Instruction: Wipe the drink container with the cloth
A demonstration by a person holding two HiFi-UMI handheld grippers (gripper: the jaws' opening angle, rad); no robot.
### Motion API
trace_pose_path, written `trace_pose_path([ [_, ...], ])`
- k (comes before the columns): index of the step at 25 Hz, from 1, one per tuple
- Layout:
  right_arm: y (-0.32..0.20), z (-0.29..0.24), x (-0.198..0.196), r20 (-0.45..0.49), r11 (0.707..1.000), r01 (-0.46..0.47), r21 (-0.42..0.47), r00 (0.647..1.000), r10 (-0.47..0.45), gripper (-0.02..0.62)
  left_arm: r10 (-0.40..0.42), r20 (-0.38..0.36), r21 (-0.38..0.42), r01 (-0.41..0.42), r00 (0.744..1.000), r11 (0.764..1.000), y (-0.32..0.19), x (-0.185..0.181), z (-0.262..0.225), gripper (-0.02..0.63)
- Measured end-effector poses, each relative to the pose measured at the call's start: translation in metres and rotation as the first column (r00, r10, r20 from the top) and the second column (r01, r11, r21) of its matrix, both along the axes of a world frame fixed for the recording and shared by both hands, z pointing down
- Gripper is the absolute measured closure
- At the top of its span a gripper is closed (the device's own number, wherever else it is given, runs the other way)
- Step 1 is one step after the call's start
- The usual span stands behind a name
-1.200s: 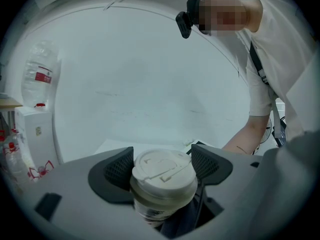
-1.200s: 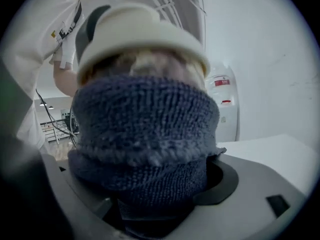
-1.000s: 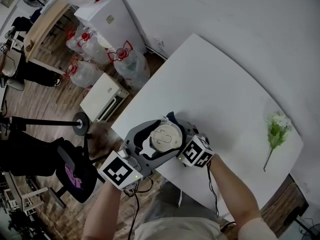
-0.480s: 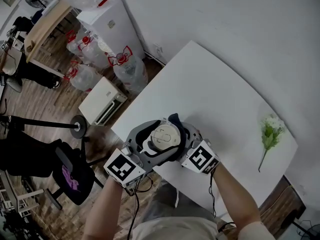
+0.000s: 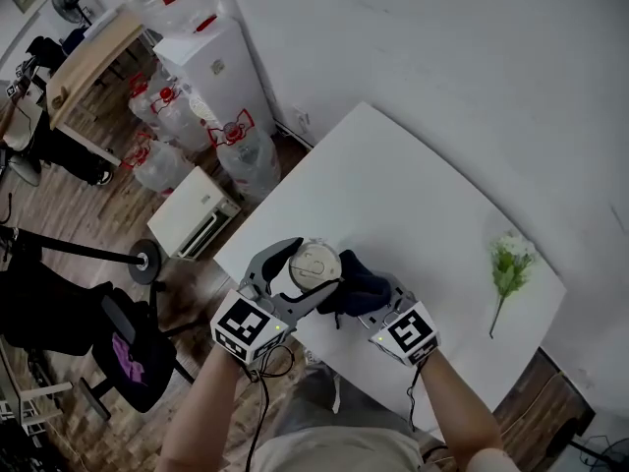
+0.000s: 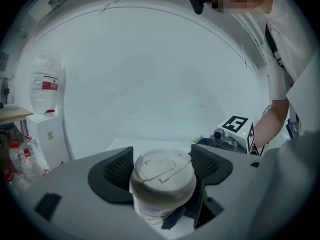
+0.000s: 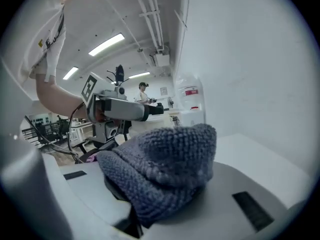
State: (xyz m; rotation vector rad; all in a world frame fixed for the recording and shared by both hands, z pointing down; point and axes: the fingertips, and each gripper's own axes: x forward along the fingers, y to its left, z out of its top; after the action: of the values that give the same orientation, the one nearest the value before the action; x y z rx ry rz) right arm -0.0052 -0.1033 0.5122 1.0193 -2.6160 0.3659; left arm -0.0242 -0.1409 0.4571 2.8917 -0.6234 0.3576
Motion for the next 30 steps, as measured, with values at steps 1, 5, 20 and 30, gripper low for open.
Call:
trace_pose_path([
  [1,0.001,-0.004,0.008,-0.007,1.0,-0.025,0.003,1.0,0.025,0.522,-0.004,0.003,0.002,0.004,1.0,1.0,0.001,-0.001,-0.002,0.229],
  [5,0.004,-0.036,0.035,0.016,0.994,-0.107,0.028,0.994,0.106,0.531,-0.045,-0.064,-0.01,0.045,0.997,0.999,0.003,-0.01,-0.023,0.229],
  [20,0.022,-0.234,0.065,0.121,0.925,-0.262,0.273,0.964,0.237,0.535,-0.207,-0.094,0.176,0.221,0.974,0.959,0.015,-0.061,-0.139,0.408],
  [30,0.053,-0.323,0.053,0.188,0.894,-0.31,0.323,0.947,0.26,0.535,-0.273,-0.084,0.288,0.286,0.958,0.914,0.037,-0.085,-0.203,0.5],
])
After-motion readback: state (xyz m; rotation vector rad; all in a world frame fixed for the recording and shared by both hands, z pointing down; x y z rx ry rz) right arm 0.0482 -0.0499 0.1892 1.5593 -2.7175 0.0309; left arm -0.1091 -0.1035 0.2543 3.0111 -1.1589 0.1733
